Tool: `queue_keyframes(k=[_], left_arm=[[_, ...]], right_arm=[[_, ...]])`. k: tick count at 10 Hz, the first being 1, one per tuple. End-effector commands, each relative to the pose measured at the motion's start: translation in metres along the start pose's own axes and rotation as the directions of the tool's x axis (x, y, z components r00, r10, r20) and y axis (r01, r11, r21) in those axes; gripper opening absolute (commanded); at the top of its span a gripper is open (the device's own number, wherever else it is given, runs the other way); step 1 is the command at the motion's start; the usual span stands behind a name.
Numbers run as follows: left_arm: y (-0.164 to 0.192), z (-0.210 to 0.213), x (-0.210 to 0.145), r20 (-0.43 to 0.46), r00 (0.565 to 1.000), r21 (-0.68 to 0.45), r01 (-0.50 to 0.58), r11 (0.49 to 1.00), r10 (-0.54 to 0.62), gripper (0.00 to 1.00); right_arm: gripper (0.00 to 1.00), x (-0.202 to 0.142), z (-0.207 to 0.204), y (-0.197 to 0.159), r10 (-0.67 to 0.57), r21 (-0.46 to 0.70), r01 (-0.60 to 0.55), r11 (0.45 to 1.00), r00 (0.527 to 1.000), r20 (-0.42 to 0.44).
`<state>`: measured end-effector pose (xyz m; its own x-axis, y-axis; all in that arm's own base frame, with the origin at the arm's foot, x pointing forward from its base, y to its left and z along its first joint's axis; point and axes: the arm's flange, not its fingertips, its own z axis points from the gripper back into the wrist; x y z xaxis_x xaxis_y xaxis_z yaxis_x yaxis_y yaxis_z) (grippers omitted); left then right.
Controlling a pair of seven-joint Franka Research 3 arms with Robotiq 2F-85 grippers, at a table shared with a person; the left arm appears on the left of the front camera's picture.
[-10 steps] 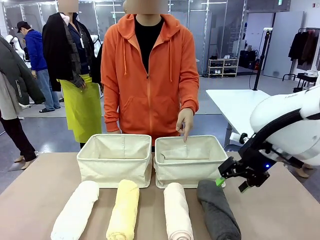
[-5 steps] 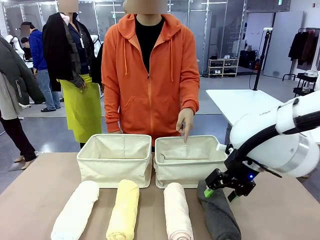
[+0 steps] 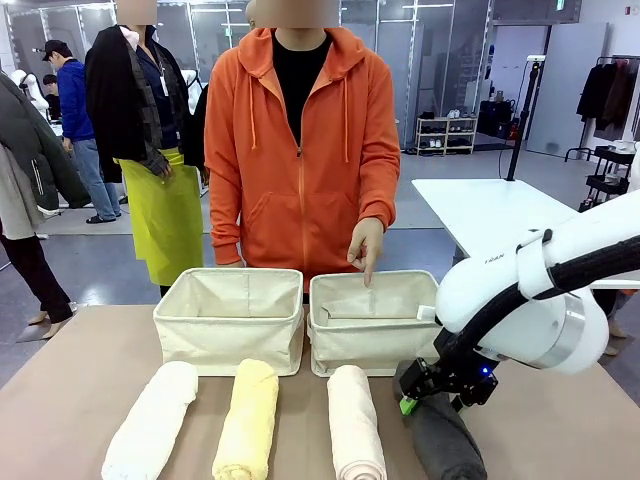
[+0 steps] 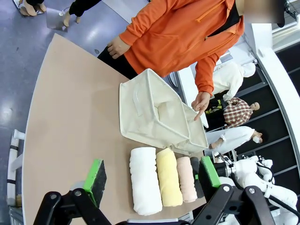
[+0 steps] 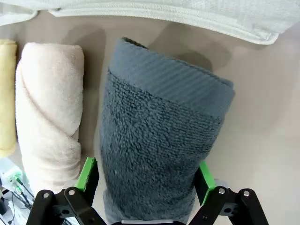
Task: Divide the towels into two baskets.
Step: Pick up one hotel-folded towel and place it in the Fabric basket indicated by the person.
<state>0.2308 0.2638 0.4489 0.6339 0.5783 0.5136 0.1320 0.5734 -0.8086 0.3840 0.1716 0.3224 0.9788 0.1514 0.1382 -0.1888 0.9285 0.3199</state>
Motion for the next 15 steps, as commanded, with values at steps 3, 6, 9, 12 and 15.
queue_keyframes(k=[3,6,9,12,15], left_arm=[[0.000,0.002,0.000,0.008,1.000,-0.007,0.002,1.000,-0.002,1.00],[0.000,0.002,0.000,0.008,1.000,-0.007,0.002,1.000,-0.002,1.00],[0.000,0.002,0.000,0.008,1.000,-0.007,0.002,1.000,-0.002,1.00],[0.000,0.002,0.000,0.008,1.000,-0.007,0.002,1.000,-0.002,1.00],[0.000,0.002,0.000,0.008,1.000,-0.007,0.002,1.000,-0.002,1.00]], right_arm=[[0.69,-0.055,-0.009,0.002,0.005,-0.056,-0.004,0.998,1.000,0.005],[0.40,-0.056,-0.007,0.004,0.013,-0.078,-0.012,0.997,1.000,0.018],[0.29,-0.053,0.035,0.013,0.163,-0.119,-0.158,0.980,0.986,0.034],[0.29,-0.040,0.106,0.050,0.416,-0.149,-0.411,0.899,0.909,0.005],[0.29,-0.015,0.144,0.081,0.735,-0.160,-0.737,0.657,0.673,-0.080]])
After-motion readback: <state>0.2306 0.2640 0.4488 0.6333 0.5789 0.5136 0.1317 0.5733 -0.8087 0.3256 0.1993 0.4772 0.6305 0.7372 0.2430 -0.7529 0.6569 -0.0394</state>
